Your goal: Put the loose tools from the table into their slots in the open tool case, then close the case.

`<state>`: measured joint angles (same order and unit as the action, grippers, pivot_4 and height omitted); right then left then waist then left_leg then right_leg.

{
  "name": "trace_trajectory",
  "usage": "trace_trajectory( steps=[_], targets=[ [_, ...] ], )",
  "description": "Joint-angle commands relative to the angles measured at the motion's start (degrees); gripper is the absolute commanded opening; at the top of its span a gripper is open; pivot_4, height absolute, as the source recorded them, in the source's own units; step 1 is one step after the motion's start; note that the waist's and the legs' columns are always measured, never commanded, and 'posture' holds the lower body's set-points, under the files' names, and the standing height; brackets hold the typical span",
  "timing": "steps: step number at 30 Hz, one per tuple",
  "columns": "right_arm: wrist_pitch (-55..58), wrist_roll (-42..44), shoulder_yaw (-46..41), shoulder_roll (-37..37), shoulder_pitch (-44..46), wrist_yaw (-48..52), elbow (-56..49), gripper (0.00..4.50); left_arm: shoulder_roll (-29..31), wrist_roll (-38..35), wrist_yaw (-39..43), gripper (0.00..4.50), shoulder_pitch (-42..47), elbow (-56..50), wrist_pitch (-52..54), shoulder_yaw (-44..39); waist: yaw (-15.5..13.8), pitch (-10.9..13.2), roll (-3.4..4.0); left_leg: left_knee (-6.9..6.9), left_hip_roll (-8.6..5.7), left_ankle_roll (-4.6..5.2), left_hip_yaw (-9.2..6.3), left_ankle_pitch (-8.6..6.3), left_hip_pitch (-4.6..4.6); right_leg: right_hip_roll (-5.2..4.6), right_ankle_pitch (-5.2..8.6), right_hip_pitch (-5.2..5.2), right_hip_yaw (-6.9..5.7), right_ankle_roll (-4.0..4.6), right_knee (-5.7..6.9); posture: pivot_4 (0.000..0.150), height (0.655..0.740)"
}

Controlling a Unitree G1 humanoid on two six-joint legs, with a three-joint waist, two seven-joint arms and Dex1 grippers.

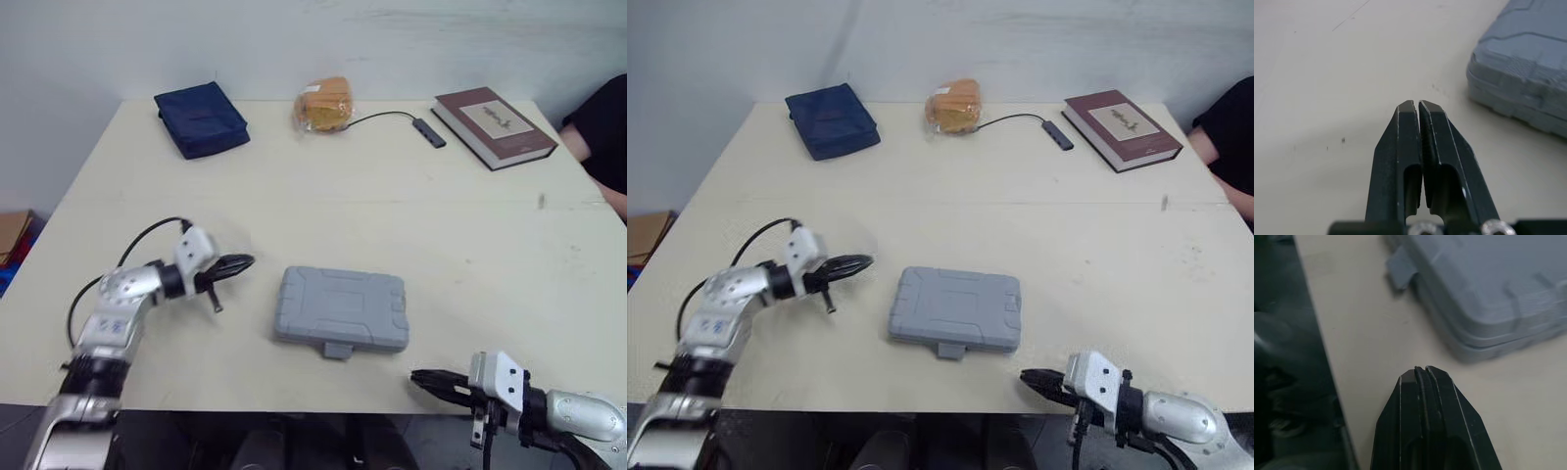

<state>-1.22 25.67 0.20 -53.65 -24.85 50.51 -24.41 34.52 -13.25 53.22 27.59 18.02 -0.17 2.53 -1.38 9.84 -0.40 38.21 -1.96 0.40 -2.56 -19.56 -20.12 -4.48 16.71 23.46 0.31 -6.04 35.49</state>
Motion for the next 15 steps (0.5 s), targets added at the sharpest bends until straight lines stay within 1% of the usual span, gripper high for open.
trace_trajectory(
  steps=[1, 5, 8, 12, 15],
  targets=[
    [3.42, -2.07, 2.41, 0.82, 3.21, 1.27, -0.45, 0.0, -2.98, 6.32, -0.13, 0.03, 6.75, 8.24, -4.18, 4.67, -0.03, 0.0, 0.0, -0.01, -0.04, -0.01, 0.01, 0.01, -0.01, 0.01, 0.0, 0.02, -0.02, -0.01, -0.01, 0.15, 0.74],
    [6.03, -3.65, 4.52, 2.86, 7.97, 1.81, 0.21, 0.0, -7.74, 9.21, -1.28, 0.03, 12.75, 15.31, -5.08, 6.81, 0.04, 0.07, -0.11, 0.02, -0.09, -0.28, 0.14, 0.19, -0.12, 0.05, -0.04, 0.12, -0.07, -0.09, -0.04, 0.15, 0.74],
    [3.52, -8.57, 6.79, 4.44, 11.29, 2.05, 3.16, 0.0, -9.63, 11.24, -0.11, 0.03, 13.86, 17.26, -6.62, 8.87, 0.18, 0.11, -0.19, 0.04, -0.09, -0.27, 0.21, 0.2, -0.11, 0.04, -0.07, 0.13, 0.0, -0.14, -0.05, 0.15, 0.74],
    [1.25, -11.54, 7.37, 8.19, 13.0, 0.29, 6.75, 0.0, -9.59, 10.7, 3.59, 0.03, 12.2, 15.83, -7.53, 9.44, 0.14, 0.12, -0.25, 0.03, -0.04, -0.31, 0.18, 0.22, -0.11, 0.03, -0.06, 0.15, -0.01, -0.14, -0.05, 0.15, 0.74],
    [3.08, -13.18, 5.01, 11.8, 18.53, -4.18, 11.67, 0.0, -8.6, 9.0, 5.5, 0.03, 8.82, 11.47, -5.99, 8.46, 0.64, 0.11, -0.25, 0.05, 0.0, -0.34, 0.22, 0.24, -0.05, 0.0, -0.06, 0.14, 0.05, -0.14, 0.02, 0.15, 0.74]
  ],
)
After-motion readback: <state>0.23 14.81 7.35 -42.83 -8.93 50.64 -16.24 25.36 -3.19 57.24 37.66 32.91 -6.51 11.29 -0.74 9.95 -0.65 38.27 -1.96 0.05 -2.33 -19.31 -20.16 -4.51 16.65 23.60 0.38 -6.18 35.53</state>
